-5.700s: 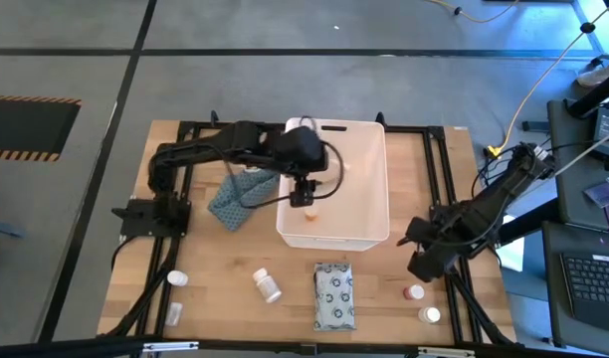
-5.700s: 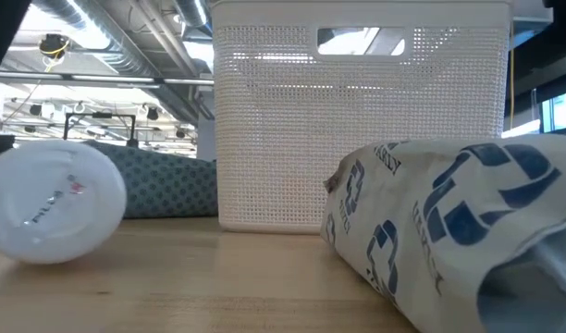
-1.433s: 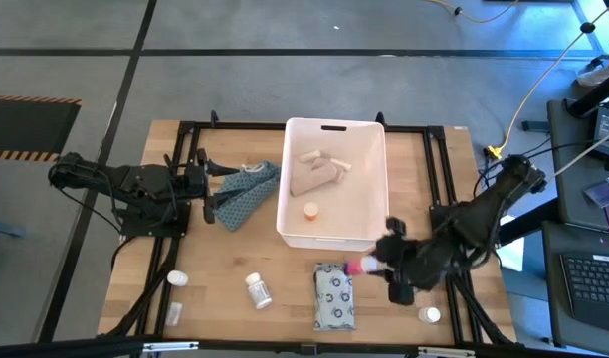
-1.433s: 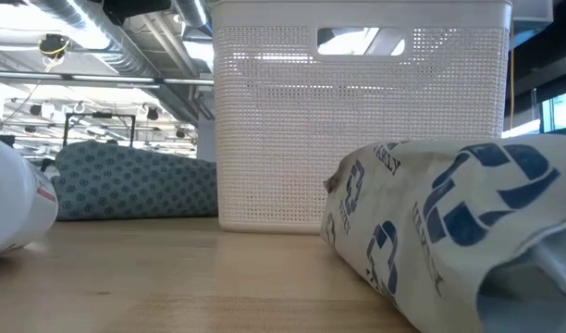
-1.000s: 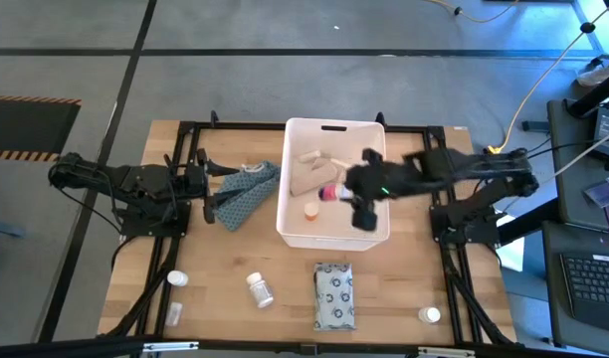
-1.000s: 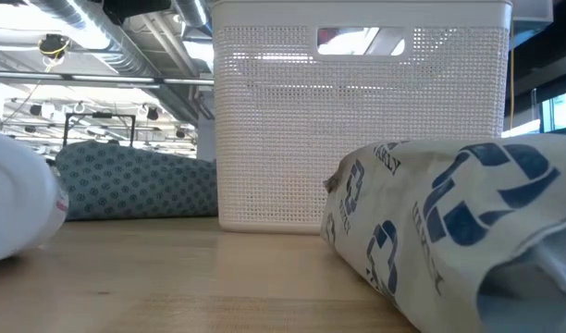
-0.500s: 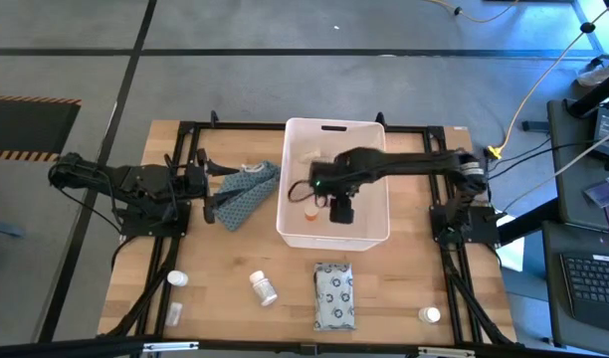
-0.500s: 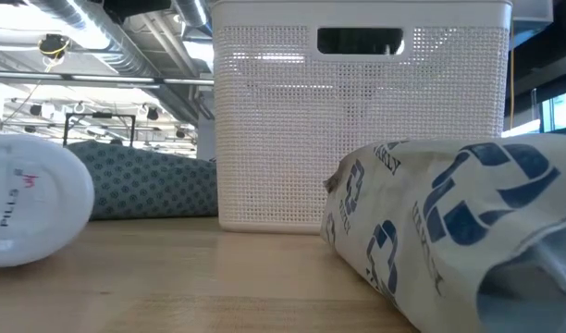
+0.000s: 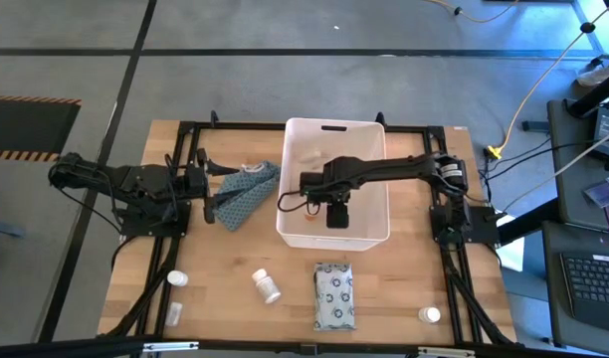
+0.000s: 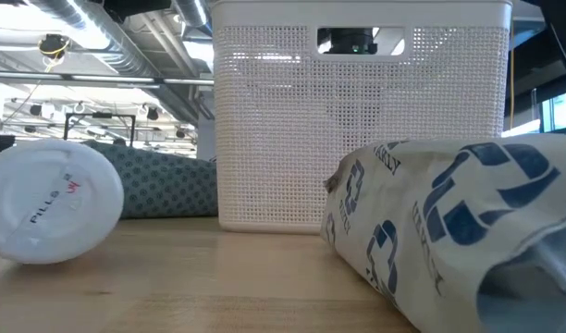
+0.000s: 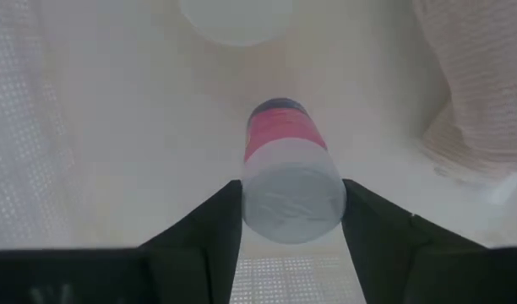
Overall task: Pick & place medical supplies in basket/bin
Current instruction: Put the pink medicine bottle into the white bin
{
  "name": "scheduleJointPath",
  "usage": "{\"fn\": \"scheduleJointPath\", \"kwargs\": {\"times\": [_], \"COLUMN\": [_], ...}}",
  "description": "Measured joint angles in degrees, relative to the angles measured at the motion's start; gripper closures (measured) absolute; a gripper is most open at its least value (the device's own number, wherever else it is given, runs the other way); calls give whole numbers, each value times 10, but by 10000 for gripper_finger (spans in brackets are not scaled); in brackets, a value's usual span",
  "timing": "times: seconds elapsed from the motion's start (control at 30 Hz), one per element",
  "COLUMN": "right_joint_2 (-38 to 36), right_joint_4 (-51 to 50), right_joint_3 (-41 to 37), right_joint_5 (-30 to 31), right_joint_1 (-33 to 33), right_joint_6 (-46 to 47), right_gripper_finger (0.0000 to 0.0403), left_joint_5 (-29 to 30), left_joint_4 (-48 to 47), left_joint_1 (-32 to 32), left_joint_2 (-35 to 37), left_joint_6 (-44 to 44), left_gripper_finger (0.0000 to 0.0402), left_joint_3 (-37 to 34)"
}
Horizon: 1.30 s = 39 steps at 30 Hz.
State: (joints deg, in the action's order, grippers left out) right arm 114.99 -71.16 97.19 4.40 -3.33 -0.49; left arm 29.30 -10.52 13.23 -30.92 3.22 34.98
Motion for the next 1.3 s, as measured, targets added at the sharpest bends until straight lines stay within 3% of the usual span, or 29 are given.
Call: {"fn": "scheduleJointPath", "kwargs": {"times": [0.3,1.3], "right_joint_2": [-1,-1], "right_joint_4": [13,22], "right_joint_3": [0,0], "right_joint_5": [0,-1], "right_joint_1": [0,0], "right_joint_6": [11,16], "right_gripper_finger": [204,202], "left_joint_5": [0,0], "left_joint_4": [0,0], "left_joint_1": [0,0], "left_joint_2": [0,0], "left_joint_6": [1,0], "left_gripper_finger": [160,160], "left_joint_3": [0,0]}}
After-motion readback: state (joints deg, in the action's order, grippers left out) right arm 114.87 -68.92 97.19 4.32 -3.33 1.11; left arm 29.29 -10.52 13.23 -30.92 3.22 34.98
